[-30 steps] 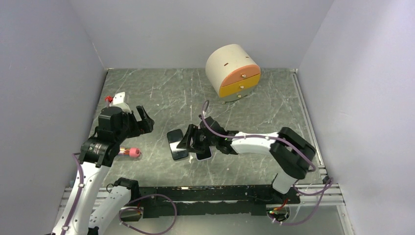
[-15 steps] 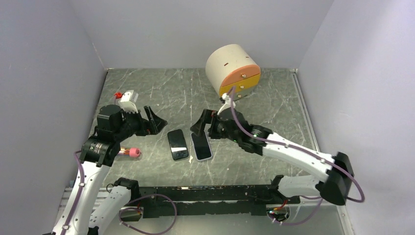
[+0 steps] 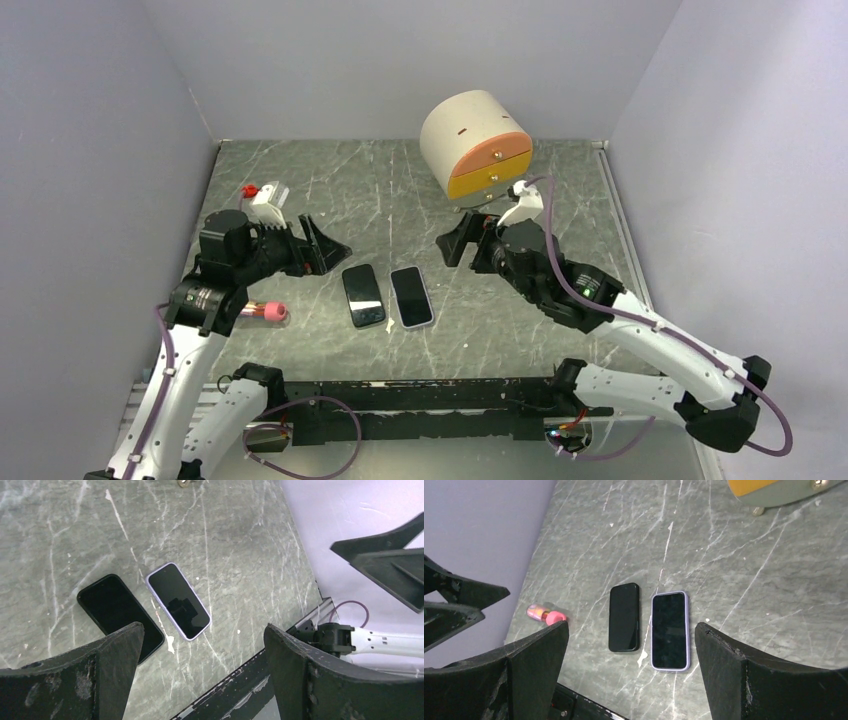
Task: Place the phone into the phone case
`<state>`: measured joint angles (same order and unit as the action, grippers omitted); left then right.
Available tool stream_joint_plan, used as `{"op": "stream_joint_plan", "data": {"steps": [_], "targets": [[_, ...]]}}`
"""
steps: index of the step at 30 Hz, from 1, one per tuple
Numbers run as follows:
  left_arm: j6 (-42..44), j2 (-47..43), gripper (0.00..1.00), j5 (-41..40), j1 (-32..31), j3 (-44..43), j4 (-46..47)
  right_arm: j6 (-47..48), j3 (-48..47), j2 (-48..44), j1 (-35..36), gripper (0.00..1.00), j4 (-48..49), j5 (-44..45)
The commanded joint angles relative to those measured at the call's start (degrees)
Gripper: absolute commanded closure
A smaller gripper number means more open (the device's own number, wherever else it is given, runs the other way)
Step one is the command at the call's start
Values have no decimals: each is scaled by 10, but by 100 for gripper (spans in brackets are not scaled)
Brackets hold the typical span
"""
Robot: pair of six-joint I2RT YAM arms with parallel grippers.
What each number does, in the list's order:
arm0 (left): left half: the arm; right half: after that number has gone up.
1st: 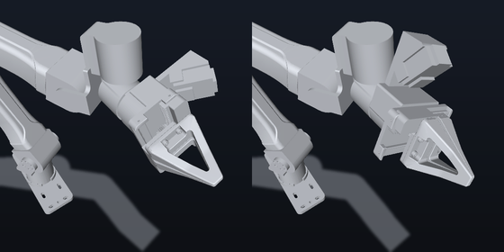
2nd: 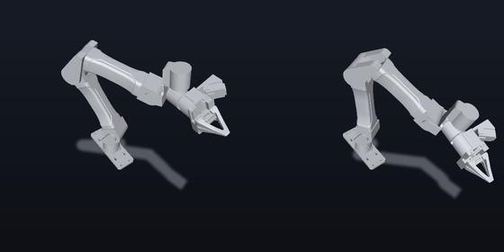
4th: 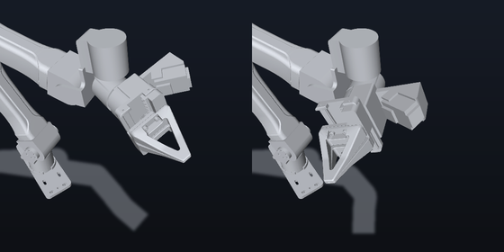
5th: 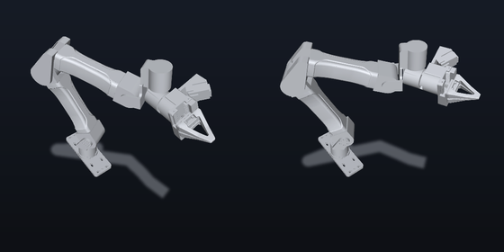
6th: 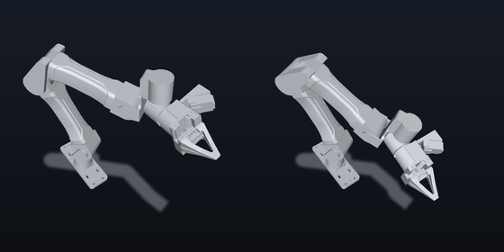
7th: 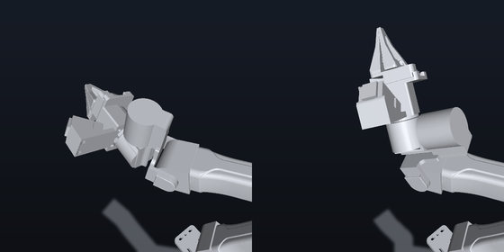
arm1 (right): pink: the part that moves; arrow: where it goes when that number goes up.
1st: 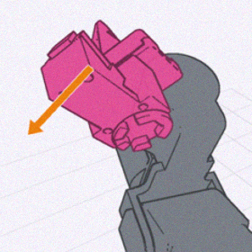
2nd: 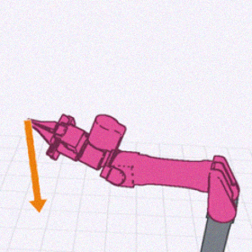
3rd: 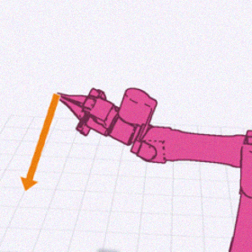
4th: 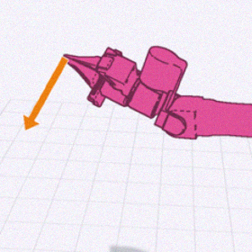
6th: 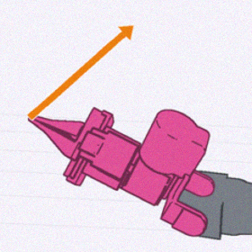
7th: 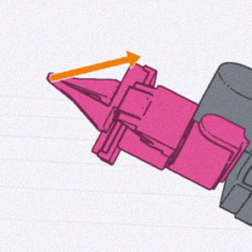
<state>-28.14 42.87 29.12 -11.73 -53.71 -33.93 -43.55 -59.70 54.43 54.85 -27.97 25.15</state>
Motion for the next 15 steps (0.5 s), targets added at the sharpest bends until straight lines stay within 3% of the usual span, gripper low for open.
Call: {"op": "stream_joint_plan", "data": {"steps": [1,15], "targets": [[-8,-5,6,-50,-1,-22,-12,66,-8,-28,1,1,30,-25],[-8,-25,6,-32,-1,7,7,56,49,-68,1,1,87,-26]]}}
